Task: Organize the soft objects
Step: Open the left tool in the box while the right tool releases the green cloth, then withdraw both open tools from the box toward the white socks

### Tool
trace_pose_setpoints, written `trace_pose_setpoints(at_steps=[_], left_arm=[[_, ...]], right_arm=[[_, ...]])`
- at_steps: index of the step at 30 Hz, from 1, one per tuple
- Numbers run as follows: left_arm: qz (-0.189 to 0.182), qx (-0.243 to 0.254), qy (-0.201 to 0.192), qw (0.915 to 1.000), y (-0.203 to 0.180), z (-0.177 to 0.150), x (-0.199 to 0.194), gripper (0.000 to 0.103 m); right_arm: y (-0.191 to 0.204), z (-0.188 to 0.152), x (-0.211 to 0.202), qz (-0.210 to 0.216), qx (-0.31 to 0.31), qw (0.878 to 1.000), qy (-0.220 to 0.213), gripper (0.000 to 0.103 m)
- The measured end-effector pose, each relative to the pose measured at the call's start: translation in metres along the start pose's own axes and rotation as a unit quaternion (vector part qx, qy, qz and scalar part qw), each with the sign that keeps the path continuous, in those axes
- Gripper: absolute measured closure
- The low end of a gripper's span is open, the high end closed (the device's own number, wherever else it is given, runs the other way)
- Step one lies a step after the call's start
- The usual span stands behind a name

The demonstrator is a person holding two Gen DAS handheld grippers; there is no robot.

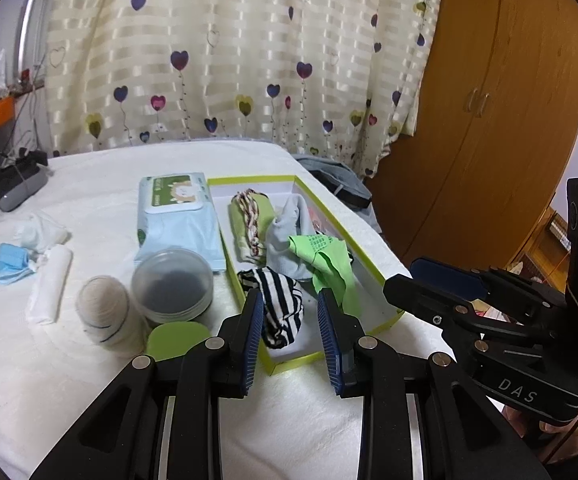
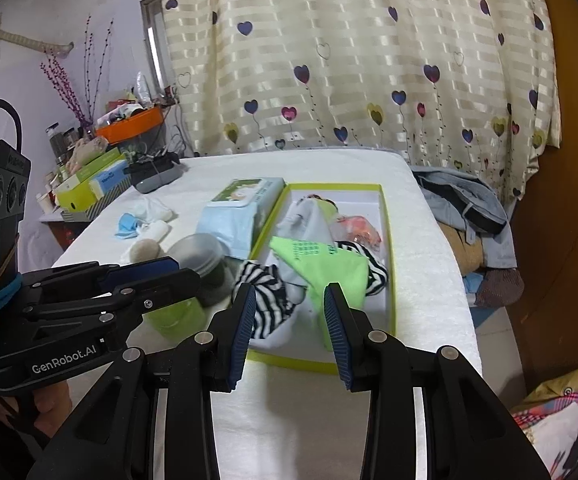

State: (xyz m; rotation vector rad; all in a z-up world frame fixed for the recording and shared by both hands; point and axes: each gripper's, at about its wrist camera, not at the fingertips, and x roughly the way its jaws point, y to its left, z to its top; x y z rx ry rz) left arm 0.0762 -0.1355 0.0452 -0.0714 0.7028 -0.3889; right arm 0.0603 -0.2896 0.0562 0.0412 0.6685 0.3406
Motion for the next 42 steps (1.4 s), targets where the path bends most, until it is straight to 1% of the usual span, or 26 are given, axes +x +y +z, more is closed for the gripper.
trace_pose_setpoints(at_steps=[5, 7, 8, 10, 16, 20, 25, 30, 42], left_arm=[[0.006, -0.006, -0.015, 0.9999, 0.009, -0.002, -0.018, 0.076], [0.01, -0.01, -0.018, 0.9997, 0.015, -0.003, -0.023, 0.076], [0.011, -0.012, -0.02, 0.9997, 0.018, -0.003, -0.025, 0.076], [0.014, -0.016, -0.026, 0.9994, 0.023, -0.004, -0.031, 0.076], [0.02, -0.027, -0.035, 0.9988, 0.037, -0.008, -0.043, 0.068], [0.025, -0.031, -0.041, 0.9984, 0.044, -0.01, -0.049, 0.065], [0.034, -0.036, -0.047, 0.9977, 0.054, -0.01, -0.055, 0.058], [0.042, -0.039, -0.046, 0.9973, 0.061, -0.011, -0.056, 0.055], [0.05, -0.053, -0.054, 0.9959, 0.075, -0.01, -0.059, 0.055]], right_arm=[[0.014, 0.001, -0.006, 0.003, -0.008, 1.0, -0.009, 0.066], [0.021, 0.002, -0.008, 0.003, -0.013, 1.0, -0.015, 0.062], [0.022, 0.002, -0.009, 0.003, -0.014, 1.0, -0.017, 0.058], [0.029, 0.002, -0.01, 0.005, -0.019, 1.0, -0.022, 0.057], [0.045, 0.004, -0.008, 0.015, -0.033, 0.999, -0.021, 0.056], [0.053, 0.005, -0.007, 0.019, -0.037, 0.999, -0.021, 0.052], [0.062, 0.006, -0.004, 0.031, -0.042, 0.998, -0.017, 0.052], [0.069, 0.007, 0.001, 0.035, -0.048, 0.998, -0.009, 0.052], [0.083, 0.012, 0.009, 0.047, -0.062, 0.997, -0.005, 0.052]])
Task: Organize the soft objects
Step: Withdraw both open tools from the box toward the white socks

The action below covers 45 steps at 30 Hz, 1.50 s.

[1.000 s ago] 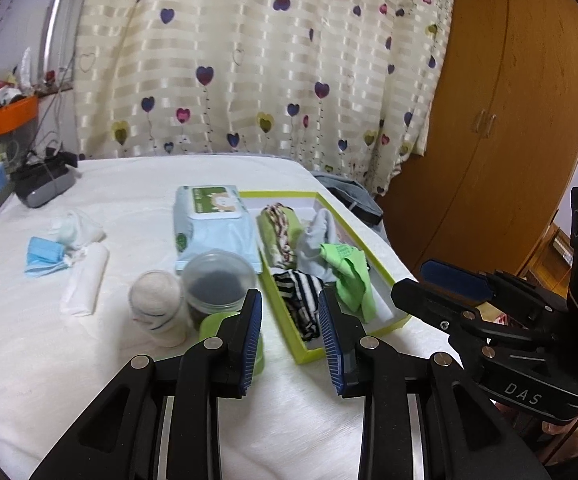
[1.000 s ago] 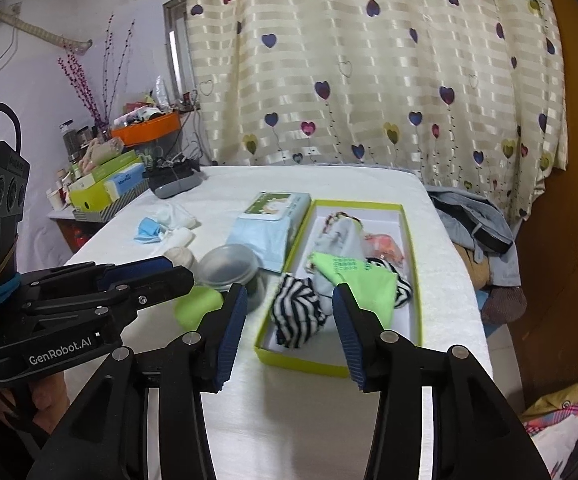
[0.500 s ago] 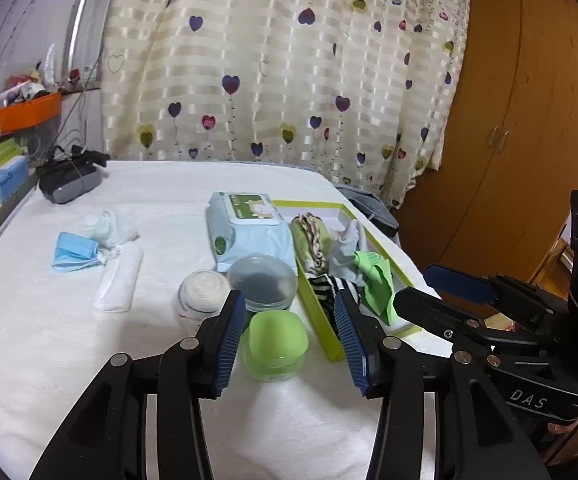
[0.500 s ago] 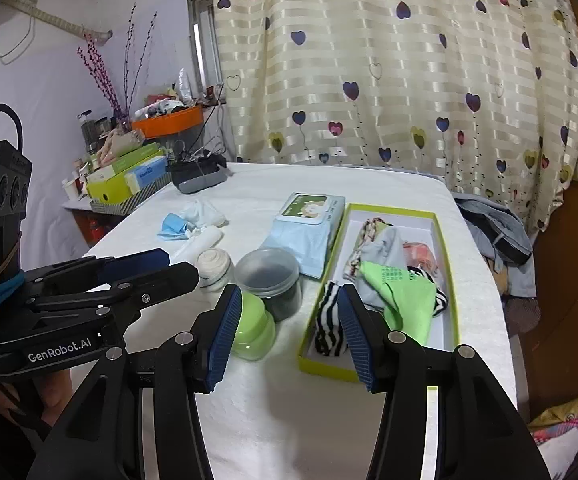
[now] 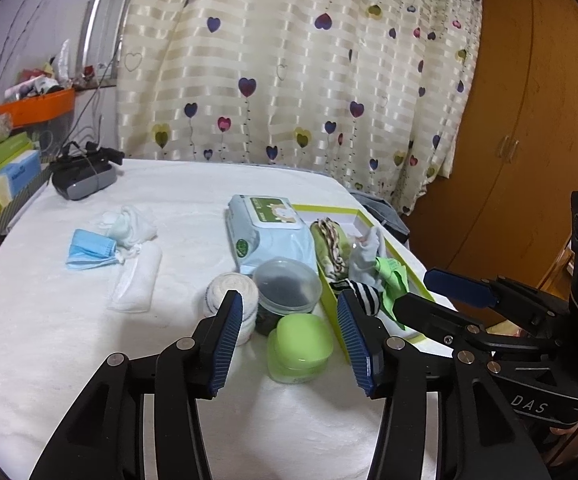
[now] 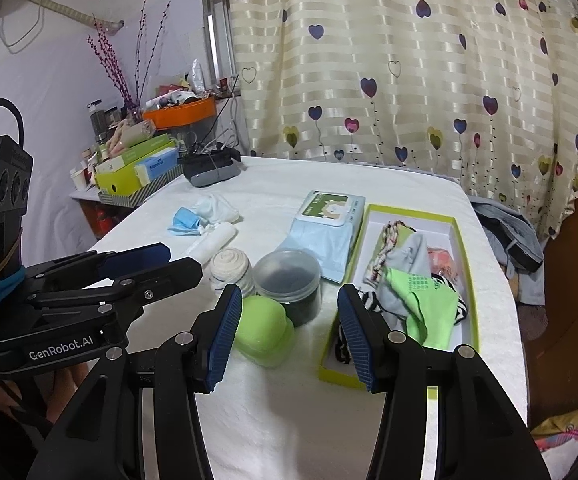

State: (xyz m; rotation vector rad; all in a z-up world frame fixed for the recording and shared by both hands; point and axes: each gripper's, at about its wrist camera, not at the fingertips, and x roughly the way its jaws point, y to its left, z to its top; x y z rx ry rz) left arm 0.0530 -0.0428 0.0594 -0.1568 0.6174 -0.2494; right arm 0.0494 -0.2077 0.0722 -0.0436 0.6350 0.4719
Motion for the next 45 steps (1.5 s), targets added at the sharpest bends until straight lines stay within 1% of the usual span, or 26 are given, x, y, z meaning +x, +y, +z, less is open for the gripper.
trace_pose_setpoints(at_steps=[10, 21, 29, 39, 45], left_arm=[[0.017, -0.022, -0.003, 0.9996, 0.026, 0.003, -0.001, 0.055], [0.031, -0.035, 0.01, 0.9989, 0.051, 0.003, 0.012, 0.055], [0.056, -0.051, 0.016, 0.997, 0.082, 0.004, 0.024, 0.055], [0.092, -0.075, 0.037, 0.9923, 0.122, 0.009, 0.052, 0.055], [0.113, -0.076, 0.071, 0.9882, 0.139, 0.012, 0.082, 0.055]], right_arm=[[0.018, 0.011, 0.014, 0.017, -0.015, 1.0, 0.002, 0.052], [0.034, 0.018, 0.036, 0.03, -0.03, 0.999, 0.017, 0.052], [0.038, 0.025, 0.053, 0.035, -0.037, 0.998, 0.026, 0.052], [0.034, 0.031, 0.074, 0.042, -0.039, 0.998, 0.037, 0.052], [0.028, 0.036, 0.079, 0.044, -0.037, 0.998, 0.039, 0.052]])
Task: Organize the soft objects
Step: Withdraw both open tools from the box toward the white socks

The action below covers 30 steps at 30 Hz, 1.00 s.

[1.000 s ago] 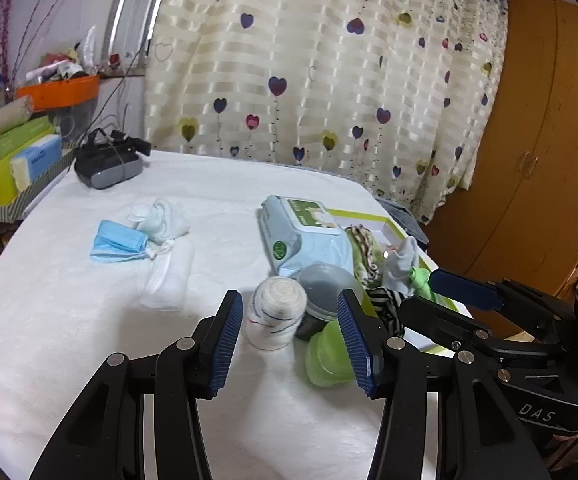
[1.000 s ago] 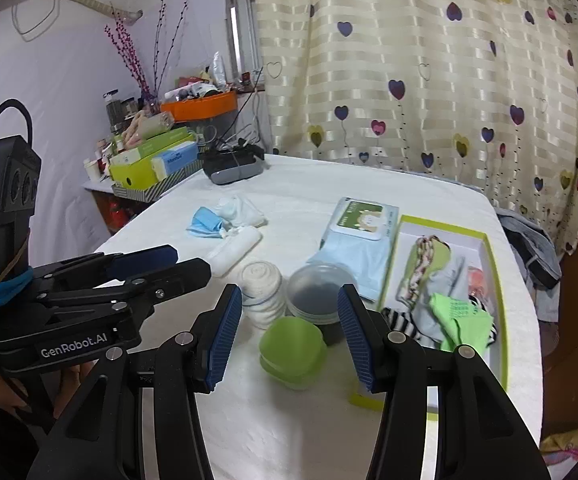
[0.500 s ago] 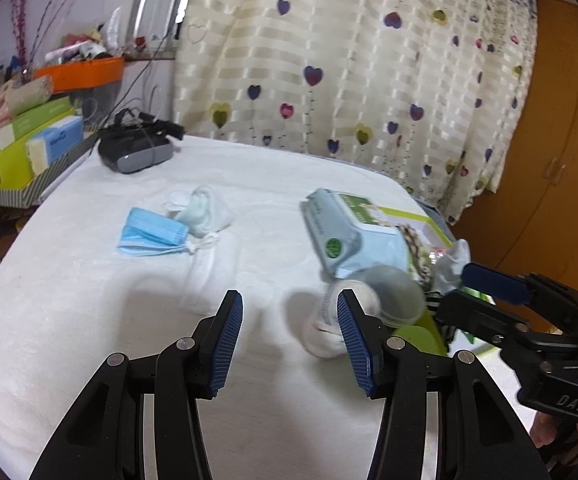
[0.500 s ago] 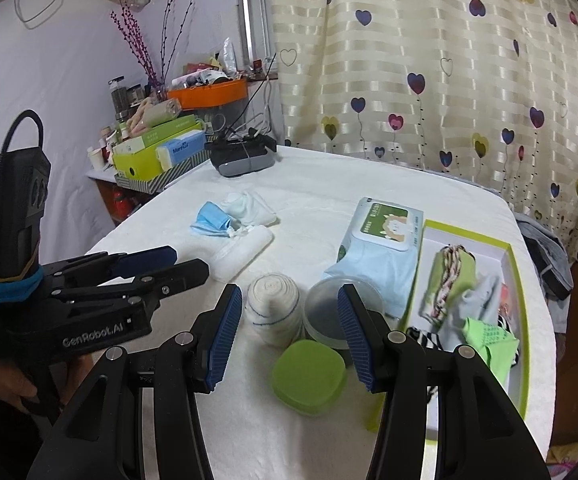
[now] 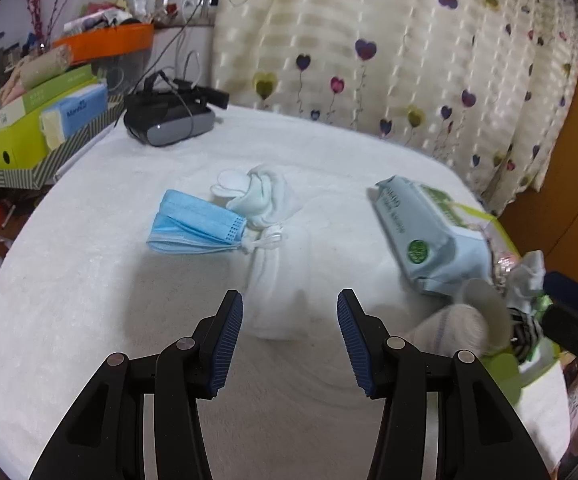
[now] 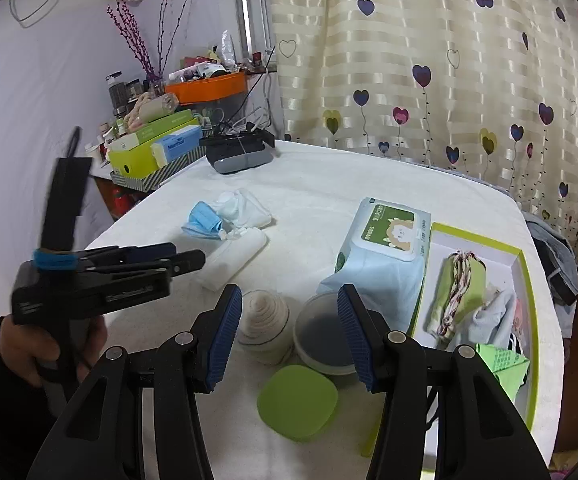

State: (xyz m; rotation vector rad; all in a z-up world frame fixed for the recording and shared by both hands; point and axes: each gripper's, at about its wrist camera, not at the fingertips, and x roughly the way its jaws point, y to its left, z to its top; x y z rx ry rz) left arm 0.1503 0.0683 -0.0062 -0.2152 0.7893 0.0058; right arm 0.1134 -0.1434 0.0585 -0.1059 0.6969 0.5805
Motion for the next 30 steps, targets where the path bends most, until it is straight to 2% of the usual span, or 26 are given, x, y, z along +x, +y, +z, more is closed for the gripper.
trace_pose_setpoints(at_steps=[4, 13, 14, 15, 18, 20, 30], left_arm=[[0.008, 0.012, 0.024, 0.9996, -0.001, 0.003, 0.022, 0.055], [0.039, 0.034, 0.046, 0.9976, -0.006, 0.006, 0.058, 0.055], [0.042, 0.035, 0.044, 0.9975, -0.006, 0.006, 0.058, 0.058], [0.046, 0.035, 0.046, 0.9973, -0.005, 0.005, 0.059, 0.068], [0.04, 0.026, 0.04, 0.9981, 0.0, 0.005, 0.052, 0.08], [0.035, 0.024, 0.032, 0.9986, 0.001, 0.003, 0.043, 0.083], [-0.014, -0.009, 0.006, 0.9998, 0.017, -0.021, -0.008, 0.085]], right_arm=[[-0.007, 0.005, 0.002, 0.001, 0.005, 1.0, -0.004, 0.052], [-0.017, 0.004, 0.008, 0.007, 0.015, 1.0, -0.001, 0.052], [-0.018, 0.003, 0.008, 0.007, 0.015, 1.0, 0.0, 0.052], [-0.018, 0.003, 0.009, 0.006, 0.016, 1.0, 0.001, 0.052], [-0.02, 0.003, 0.008, 0.005, 0.021, 1.0, 0.0, 0.052], [-0.019, 0.004, 0.007, 0.006, 0.023, 1.0, -0.001, 0.052], [0.005, 0.015, 0.01, 0.01, -0.001, 1.0, -0.001, 0.052]])
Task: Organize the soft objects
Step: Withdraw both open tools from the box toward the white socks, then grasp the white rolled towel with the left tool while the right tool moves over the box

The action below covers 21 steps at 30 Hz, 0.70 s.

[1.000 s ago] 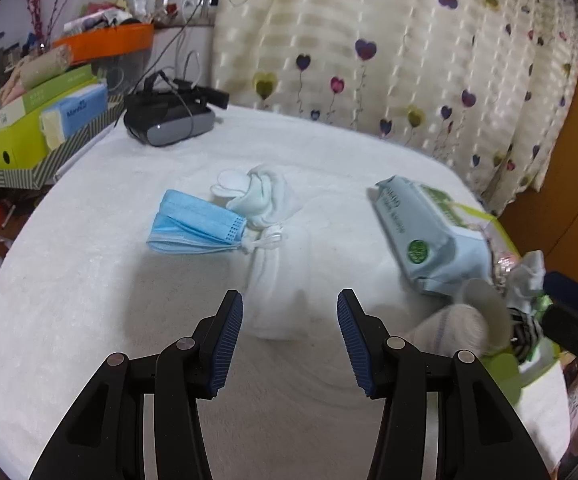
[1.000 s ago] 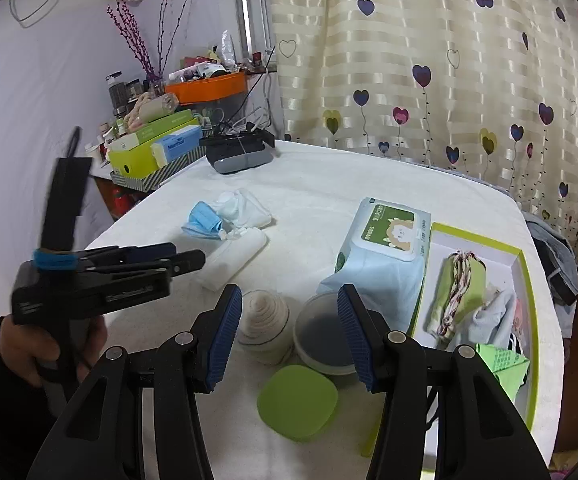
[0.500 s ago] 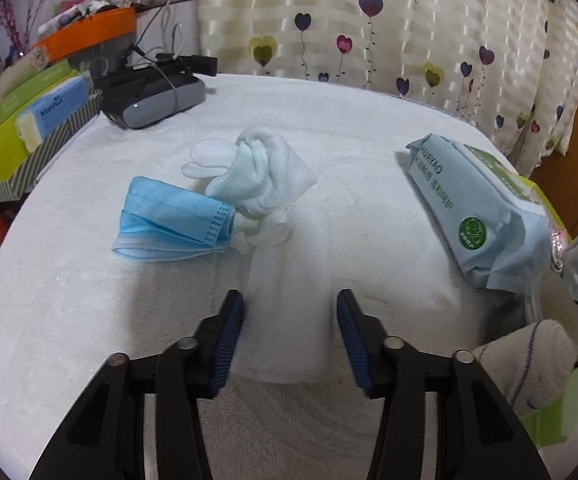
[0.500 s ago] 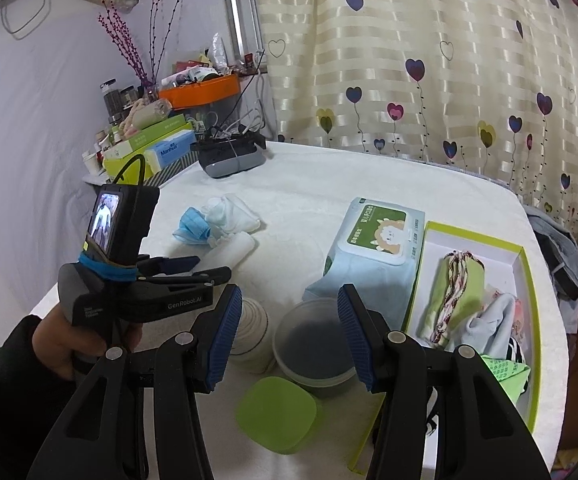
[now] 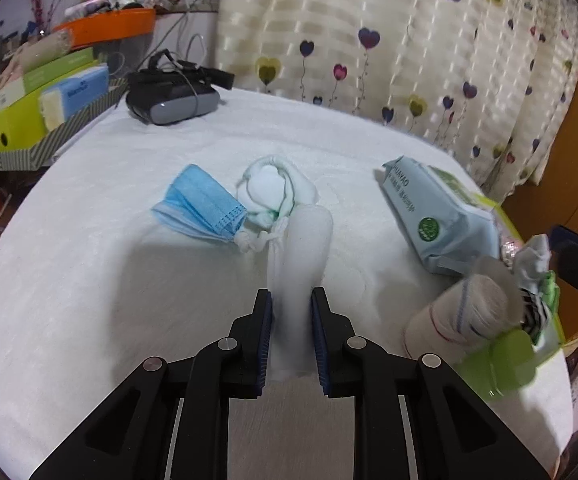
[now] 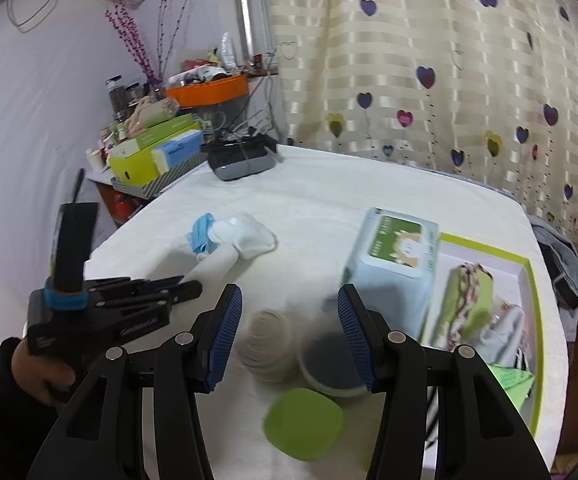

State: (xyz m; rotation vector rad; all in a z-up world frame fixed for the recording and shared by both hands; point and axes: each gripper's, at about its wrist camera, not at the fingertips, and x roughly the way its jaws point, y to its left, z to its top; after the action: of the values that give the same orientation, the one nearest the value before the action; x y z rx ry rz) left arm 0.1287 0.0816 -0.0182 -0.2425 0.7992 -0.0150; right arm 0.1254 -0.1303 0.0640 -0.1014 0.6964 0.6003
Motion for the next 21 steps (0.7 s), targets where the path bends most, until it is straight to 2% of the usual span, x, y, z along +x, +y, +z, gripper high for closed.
trace_pose_setpoints(at_steps=[11, 21], left_arm=[[-0.002, -0.025, -0.034, 0.9991, 0.042, -0.02, -0.047, 0.085], [0.013, -0.065, -0.05, 0.9965, 0.088, -0.022, -0.057, 0.085]], right_arm=[[0.06, 0.018, 0.036, 0.032, -0.037, 0.999, 0.021, 0.052], [0.093, 0.027, 0.085, 0.046, -0.044, 0.996, 0.056, 0.052]])
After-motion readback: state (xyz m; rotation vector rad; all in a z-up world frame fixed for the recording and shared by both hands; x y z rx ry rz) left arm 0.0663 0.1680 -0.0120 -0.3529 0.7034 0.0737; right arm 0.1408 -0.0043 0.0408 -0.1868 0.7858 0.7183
